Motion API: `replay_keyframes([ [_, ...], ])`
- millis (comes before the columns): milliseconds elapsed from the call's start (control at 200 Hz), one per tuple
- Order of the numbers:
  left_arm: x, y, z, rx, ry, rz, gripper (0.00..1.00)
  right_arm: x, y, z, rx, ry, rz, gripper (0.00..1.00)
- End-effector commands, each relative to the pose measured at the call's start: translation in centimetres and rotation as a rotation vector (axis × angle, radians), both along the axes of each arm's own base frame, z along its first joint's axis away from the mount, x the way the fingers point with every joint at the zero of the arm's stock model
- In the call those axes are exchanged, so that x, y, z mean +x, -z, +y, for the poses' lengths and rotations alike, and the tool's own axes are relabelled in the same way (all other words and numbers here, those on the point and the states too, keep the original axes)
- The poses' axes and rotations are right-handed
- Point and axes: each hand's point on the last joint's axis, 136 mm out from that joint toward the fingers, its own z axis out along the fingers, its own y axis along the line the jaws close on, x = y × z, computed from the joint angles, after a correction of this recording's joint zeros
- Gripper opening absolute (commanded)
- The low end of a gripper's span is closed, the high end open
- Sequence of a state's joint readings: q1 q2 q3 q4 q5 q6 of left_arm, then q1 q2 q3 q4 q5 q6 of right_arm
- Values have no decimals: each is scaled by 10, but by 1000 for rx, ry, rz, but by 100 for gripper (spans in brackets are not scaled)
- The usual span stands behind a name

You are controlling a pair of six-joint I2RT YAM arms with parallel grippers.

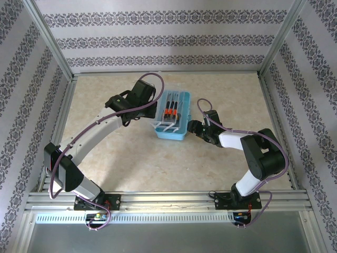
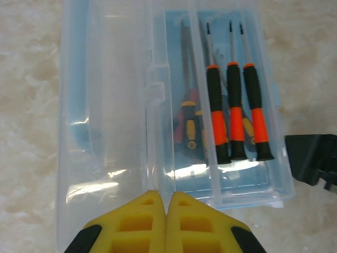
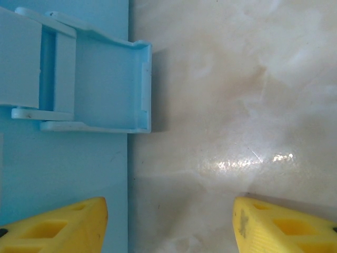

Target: Pack the tool kit

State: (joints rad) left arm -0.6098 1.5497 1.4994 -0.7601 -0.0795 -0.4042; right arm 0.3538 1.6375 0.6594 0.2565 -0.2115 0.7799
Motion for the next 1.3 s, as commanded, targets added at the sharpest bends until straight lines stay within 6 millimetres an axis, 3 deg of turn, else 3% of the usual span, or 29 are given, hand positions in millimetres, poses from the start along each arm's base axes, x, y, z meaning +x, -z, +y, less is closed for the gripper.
replay_keyframes([
  [0, -17, 29, -24, -7, 79, 116, 0, 0, -7, 36, 95, -108, -9, 65],
  [315, -19, 42, -43, -18, 120, 130, 0, 0, -7, 37, 99, -109, -8, 65],
  [730, -19, 44, -57, -56, 144, 135, 0, 1, -7, 35, 100, -107, -8, 65],
  [1219, -17, 42, -58, -45, 148, 125, 1, 1, -8, 35, 102, -106, -11, 65],
  [1294, -15, 43, -55, -26, 142, 118, 8, 1, -9, 34, 102, -104, -13, 65],
])
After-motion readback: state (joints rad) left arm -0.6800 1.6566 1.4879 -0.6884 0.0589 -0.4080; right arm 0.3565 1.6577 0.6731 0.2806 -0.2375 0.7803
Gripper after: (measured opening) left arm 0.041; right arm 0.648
